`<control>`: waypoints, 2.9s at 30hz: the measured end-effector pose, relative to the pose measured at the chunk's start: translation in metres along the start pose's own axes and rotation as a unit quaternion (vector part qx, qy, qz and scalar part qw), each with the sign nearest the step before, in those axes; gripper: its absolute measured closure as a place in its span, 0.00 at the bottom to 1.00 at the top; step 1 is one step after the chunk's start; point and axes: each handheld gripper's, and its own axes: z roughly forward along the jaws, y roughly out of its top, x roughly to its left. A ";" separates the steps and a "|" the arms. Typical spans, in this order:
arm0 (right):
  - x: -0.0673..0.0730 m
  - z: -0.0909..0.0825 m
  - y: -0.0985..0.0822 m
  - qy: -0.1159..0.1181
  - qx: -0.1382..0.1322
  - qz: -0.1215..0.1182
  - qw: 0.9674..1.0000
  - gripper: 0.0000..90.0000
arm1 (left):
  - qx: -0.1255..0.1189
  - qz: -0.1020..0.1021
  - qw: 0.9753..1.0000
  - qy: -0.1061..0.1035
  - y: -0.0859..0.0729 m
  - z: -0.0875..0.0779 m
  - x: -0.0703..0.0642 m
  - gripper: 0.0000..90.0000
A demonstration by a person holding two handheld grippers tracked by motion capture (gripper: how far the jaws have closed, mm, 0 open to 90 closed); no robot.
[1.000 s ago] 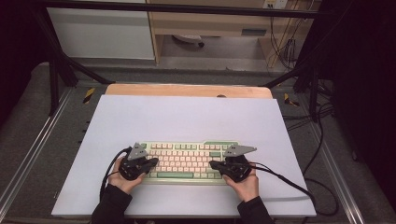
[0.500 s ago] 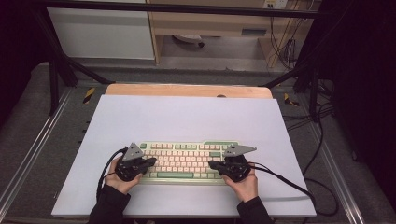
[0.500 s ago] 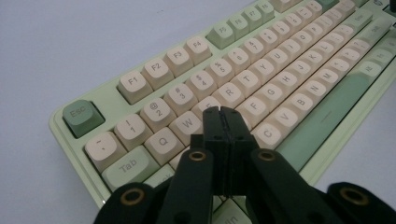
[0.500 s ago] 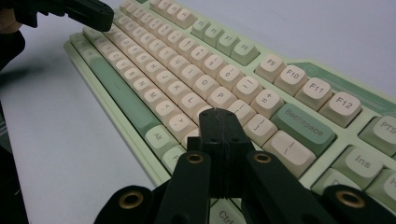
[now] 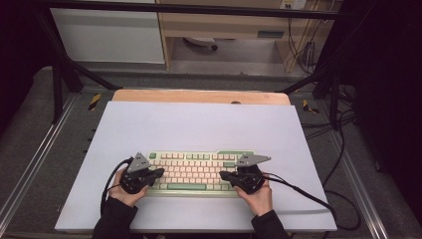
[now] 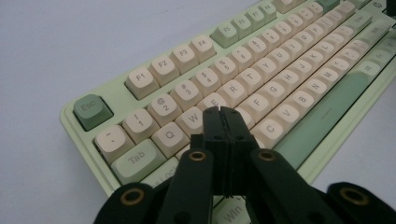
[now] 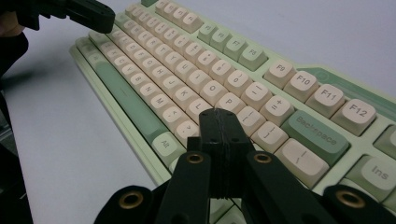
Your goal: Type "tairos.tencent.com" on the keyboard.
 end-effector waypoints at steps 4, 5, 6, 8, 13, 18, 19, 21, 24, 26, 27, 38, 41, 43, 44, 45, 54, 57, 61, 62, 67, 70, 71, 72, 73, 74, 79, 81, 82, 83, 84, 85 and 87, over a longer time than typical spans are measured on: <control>0.002 0.002 0.001 0.001 0.001 0.000 1.000 1.00 | 0.000 0.000 1.000 0.000 0.000 -0.001 0.000 0.99; 0.002 0.002 0.002 0.002 0.002 -0.003 1.000 1.00 | 0.000 0.000 1.000 0.000 0.000 -0.001 0.000 0.99; 0.003 0.003 0.003 0.003 0.002 -0.003 1.000 1.00 | -0.001 -0.001 1.000 0.001 0.000 -0.001 0.000 1.00; 0.005 0.005 0.004 0.005 0.001 -0.003 1.000 1.00 | -0.001 -0.001 1.000 0.001 0.000 -0.002 0.001 0.99; 0.008 0.011 0.007 0.008 0.004 -0.009 1.000 1.00 | -0.001 -0.001 1.000 0.000 -0.001 -0.002 0.002 0.99; 0.012 0.017 0.008 0.012 0.008 -0.011 1.000 1.00 | -0.001 -0.002 1.000 0.002 -0.001 -0.003 0.002 0.99; 0.013 0.019 0.008 0.013 0.009 -0.011 1.000 1.00 | -0.002 -0.003 1.000 0.002 -0.001 -0.004 0.002 0.99; 0.014 0.022 0.008 0.013 0.012 -0.015 1.000 1.00 | -0.002 -0.003 1.000 0.002 -0.001 -0.004 0.003 0.99; 0.015 0.027 0.006 0.014 0.018 -0.016 1.000 1.00 | -0.002 -0.003 1.000 0.002 -0.001 -0.004 0.003 0.99; 0.015 0.029 0.005 0.015 0.022 -0.014 1.000 1.00 | -0.002 -0.002 1.000 0.002 -0.001 -0.004 0.003 0.99; 0.015 0.029 0.005 0.014 0.023 -0.014 1.000 1.00 | -0.002 -0.003 1.000 0.002 -0.001 -0.004 0.003 0.99; 0.015 0.036 0.001 0.013 0.032 -0.015 0.999 1.00 | -0.002 -0.003 1.000 0.002 -0.001 -0.004 0.003 0.99; 0.016 0.036 0.001 0.013 0.034 -0.016 0.999 1.00 | -0.003 -0.004 1.000 0.002 -0.001 -0.005 0.004 0.99; 0.016 0.037 0.000 0.013 0.034 -0.017 0.999 1.00 | -0.003 -0.003 1.000 0.002 -0.001 -0.005 0.003 0.99; 0.015 0.037 0.000 0.013 0.036 -0.020 0.999 1.00 | -0.003 -0.003 1.000 0.002 -0.001 -0.005 0.003 0.99; 0.015 0.038 -0.001 0.012 0.037 -0.020 0.999 1.00 | -0.003 -0.003 1.000 0.002 -0.001 -0.005 0.003 0.99; 0.015 0.029 0.003 0.009 0.025 -0.026 0.999 1.00 | -0.005 -0.003 1.000 0.002 -0.001 -0.005 0.004 0.99; 0.014 0.024 0.005 0.001 0.022 -0.030 0.999 1.00 | -0.005 -0.003 1.000 0.001 0.000 -0.005 0.003 0.99; 0.013 0.020 0.006 0.001 0.023 -0.037 0.999 1.00 | -0.006 -0.002 1.000 0.000 0.000 -0.006 0.002 0.99; 0.012 0.020 0.006 0.000 0.022 -0.035 0.999 1.00 | -0.006 -0.001 1.000 0.000 0.000 -0.006 0.002 0.99; 0.009 0.015 0.005 -0.002 0.019 -0.029 0.999 1.00 | -0.006 0.002 1.000 -0.001 0.002 -0.005 0.000 0.99; 0.007 0.012 0.005 -0.003 0.015 -0.029 0.999 1.00 | -0.006 0.004 1.000 -0.002 0.003 -0.004 -0.002 0.99; 0.007 0.011 0.005 -0.003 0.015 -0.028 0.999 1.00 | -0.006 0.005 1.000 -0.003 0.003 -0.004 -0.002 0.99; 0.006 0.010 0.005 -0.003 0.013 -0.028 1.000 1.00 | -0.006 0.006 1.000 -0.002 0.004 -0.004 -0.003 0.99; 0.006 0.010 0.005 -0.002 0.014 -0.027 1.000 1.00 | -0.006 0.006 1.000 -0.002 0.004 -0.004 -0.004 0.99; 0.005 0.009 0.004 -0.002 0.014 -0.026 1.000 1.00 | -0.007 0.007 1.000 -0.002 0.005 -0.004 -0.004 0.99; 0.003 0.009 0.004 -0.004 0.015 -0.026 1.000 1.00 | -0.008 0.011 1.000 -0.004 0.009 -0.003 -0.007 0.99; 0.004 0.008 0.004 -0.004 0.014 -0.024 1.000 1.00 | -0.008 0.012 1.000 -0.005 0.011 -0.003 -0.008 0.99; 0.004 0.008 0.004 -0.004 0.014 -0.025 1.000 1.00 | -0.008 0.013 1.000 -0.005 0.011 -0.002 -0.008 0.99; 0.004 0.007 0.004 -0.004 0.014 -0.025 1.000 1.00 | -0.007 0.014 1.000 -0.005 0.012 -0.002 -0.009 0.99; 0.004 0.007 0.004 -0.005 0.015 -0.026 1.000 1.00 | -0.006 0.014 1.000 -0.005 0.013 -0.001 -0.009 0.99; 0.004 0.007 0.004 -0.005 0.015 -0.026 1.000 1.00 | -0.005 0.013 1.000 -0.005 0.014 0.000 -0.009 0.99; 0.004 0.007 0.004 -0.004 0.015 -0.026 1.000 1.00 | -0.006 0.015 1.000 -0.006 0.016 0.002 -0.011 0.99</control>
